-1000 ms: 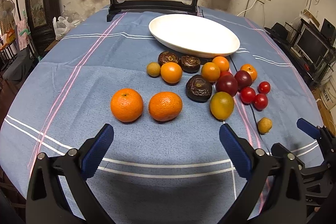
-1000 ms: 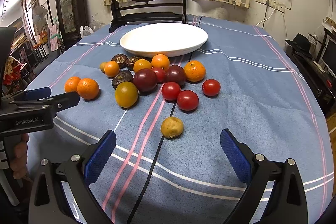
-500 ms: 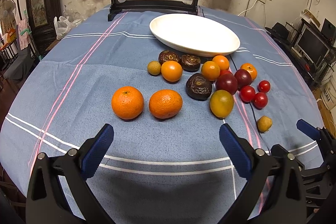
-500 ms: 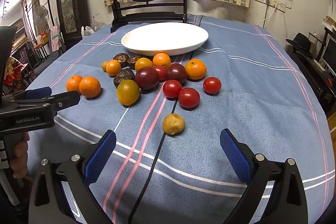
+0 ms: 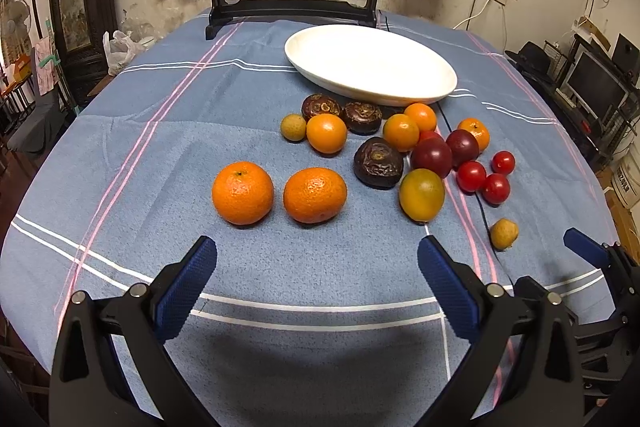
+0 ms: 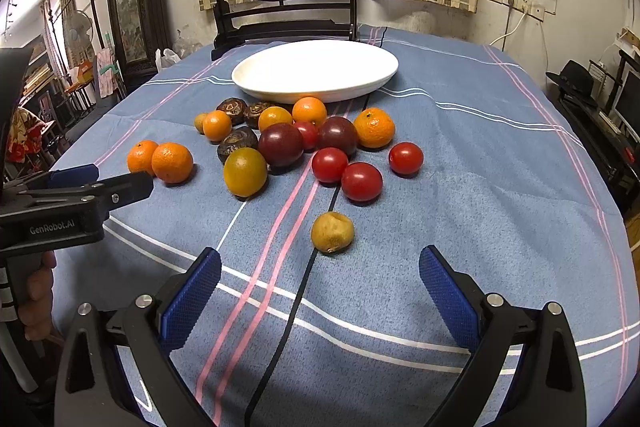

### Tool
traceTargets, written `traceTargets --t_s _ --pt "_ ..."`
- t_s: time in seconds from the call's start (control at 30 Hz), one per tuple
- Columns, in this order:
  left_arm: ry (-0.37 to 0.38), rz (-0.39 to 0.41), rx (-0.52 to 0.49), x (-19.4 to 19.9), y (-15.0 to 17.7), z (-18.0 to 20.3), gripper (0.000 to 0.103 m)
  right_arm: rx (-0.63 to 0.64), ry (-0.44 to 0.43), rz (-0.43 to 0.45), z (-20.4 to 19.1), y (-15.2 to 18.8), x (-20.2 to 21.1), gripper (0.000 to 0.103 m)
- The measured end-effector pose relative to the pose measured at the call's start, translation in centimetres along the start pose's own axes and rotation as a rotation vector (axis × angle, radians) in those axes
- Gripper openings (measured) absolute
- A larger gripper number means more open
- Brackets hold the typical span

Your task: Organize fruits

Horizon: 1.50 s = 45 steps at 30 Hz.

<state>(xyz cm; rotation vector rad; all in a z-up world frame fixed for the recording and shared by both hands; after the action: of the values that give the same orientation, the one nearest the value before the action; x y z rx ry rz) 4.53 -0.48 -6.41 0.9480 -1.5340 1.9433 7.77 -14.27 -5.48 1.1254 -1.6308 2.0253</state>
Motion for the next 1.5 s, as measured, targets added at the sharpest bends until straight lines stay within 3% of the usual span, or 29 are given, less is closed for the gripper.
traceTargets --t_s 1.13,1.5 --pt "0.003 -0.011 -0.003 -0.4 0.3 -0.1 0.098 0.003 -0.005 -0.021 -0.1 0.4 -0.4 0.099" --pt "0.034 -0.033 0.008 -1.7 0.4 -3.8 0.098 0.069 -0.027 -0.041 -1.4 0.6 -1.0 0.099"
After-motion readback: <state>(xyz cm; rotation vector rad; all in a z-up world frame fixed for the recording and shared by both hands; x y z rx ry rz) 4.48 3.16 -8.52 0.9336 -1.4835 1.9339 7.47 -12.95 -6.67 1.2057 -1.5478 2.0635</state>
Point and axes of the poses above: each gripper's, at about its wrist camera, not at the fingertips, and x roughly against the way its jaws point, z to its right, y to its underside, the point moved 8 cm from there along -x, roughly the way its jaws point, and after that the axes turned 6 degrees about x, right-handed, at the moved point
